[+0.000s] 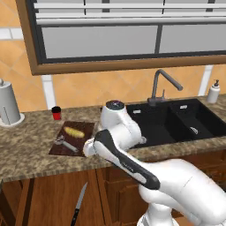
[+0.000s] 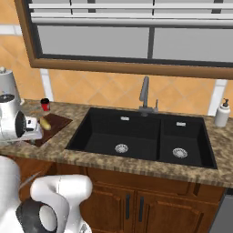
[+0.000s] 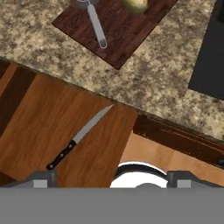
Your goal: Place the appropriate cutting tool for cutting the cucumber skin on the cutting board.
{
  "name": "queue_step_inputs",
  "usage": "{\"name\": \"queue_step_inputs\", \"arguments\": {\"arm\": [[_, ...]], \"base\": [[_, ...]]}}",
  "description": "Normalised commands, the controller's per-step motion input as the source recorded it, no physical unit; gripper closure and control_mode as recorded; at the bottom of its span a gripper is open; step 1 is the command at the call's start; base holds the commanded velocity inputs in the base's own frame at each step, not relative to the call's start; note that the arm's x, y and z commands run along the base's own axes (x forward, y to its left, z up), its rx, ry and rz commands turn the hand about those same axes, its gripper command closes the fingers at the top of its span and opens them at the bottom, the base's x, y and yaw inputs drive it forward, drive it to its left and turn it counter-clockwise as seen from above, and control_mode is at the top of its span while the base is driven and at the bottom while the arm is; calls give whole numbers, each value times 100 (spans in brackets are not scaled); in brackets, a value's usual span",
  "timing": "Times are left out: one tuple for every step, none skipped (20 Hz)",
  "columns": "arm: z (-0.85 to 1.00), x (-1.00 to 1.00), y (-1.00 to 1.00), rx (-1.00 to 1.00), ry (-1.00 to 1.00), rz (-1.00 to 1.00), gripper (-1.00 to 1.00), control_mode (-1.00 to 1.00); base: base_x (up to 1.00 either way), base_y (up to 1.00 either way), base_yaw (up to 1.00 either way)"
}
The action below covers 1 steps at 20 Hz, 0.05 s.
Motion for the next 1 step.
{"name": "queue_step_inputs", "arguments": {"arm": [[20, -100, -70, 5, -14, -14, -100, -100]], "base": [[0, 0, 0]]}}
